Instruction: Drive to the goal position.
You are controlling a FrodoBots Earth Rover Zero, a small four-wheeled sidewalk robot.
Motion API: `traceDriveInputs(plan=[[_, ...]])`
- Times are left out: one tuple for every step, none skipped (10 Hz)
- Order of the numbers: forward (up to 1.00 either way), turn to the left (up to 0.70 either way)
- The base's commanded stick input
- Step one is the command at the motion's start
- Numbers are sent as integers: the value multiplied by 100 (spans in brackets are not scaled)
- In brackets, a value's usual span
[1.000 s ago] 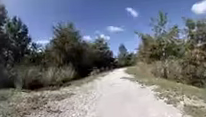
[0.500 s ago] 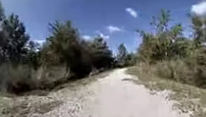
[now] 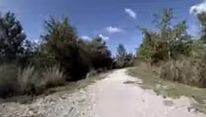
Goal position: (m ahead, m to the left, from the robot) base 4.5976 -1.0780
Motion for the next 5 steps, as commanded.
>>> traceDriveInputs(plan=[[85,0],[85,0],[85,0],[85,0],[85,0]])
